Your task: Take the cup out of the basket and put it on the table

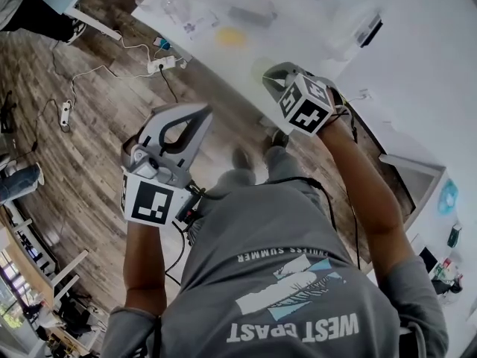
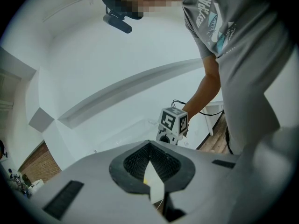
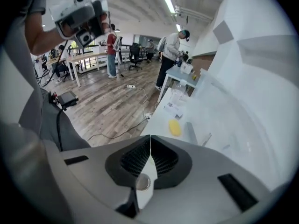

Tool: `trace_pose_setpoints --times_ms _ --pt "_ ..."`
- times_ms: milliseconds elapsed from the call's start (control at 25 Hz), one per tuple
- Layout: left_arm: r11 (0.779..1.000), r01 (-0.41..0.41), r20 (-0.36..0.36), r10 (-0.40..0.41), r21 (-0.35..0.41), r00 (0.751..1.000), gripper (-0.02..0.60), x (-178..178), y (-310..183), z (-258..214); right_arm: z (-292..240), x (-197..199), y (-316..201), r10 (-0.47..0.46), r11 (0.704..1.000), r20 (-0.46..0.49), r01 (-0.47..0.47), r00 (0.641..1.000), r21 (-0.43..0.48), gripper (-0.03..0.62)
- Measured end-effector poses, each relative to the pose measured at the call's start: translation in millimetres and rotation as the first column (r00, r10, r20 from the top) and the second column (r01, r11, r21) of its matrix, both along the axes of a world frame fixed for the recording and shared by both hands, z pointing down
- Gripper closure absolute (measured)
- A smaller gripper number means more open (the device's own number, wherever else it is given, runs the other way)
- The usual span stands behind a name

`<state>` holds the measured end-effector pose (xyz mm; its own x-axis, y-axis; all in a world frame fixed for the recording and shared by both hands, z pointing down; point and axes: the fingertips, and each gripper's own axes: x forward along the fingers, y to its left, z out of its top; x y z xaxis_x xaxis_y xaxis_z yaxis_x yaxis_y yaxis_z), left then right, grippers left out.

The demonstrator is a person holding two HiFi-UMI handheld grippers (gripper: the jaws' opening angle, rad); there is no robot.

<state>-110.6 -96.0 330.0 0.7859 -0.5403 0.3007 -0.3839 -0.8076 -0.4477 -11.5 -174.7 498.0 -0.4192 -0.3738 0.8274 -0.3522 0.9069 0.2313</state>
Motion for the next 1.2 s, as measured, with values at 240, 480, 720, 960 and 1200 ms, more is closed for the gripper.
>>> trace_pose_setpoints --times_ms 240,480,720,960,1200 --pt "1.000 -0.013 -0.027 0.013 0.024 1.000 0.574 -2 5 -4 -97 -23 26 -0.041 0.986 0.272 -0.004 0.961 0.165 0.583" --pt "0.999 -0.026 -0.041 0.028 0.042 0.999 0.574 -3 13 -9 -163 -32 69 -0.145 0.953 0.344 0.037 0.928 0.301 0.585" --pt "0.998 -0.031 -0.071 0.035 0.060 0.997 0.574 -9 18 -14 -188 -34 100 -0.115 0.950 0.388 -0.014 0.915 0.313 0.585" --pt "0.997 -0.038 -0.077 0.043 0.071 0.996 0.574 -8 24 -14 -193 -31 119 -0.089 0.951 0.410 -0.044 0.908 0.305 0.585" --pt "0.997 -0.040 -0.090 0.046 0.068 0.995 0.574 -5 34 -15 -196 -29 135 -0.075 0.952 0.427 -0.063 0.901 0.301 0.585"
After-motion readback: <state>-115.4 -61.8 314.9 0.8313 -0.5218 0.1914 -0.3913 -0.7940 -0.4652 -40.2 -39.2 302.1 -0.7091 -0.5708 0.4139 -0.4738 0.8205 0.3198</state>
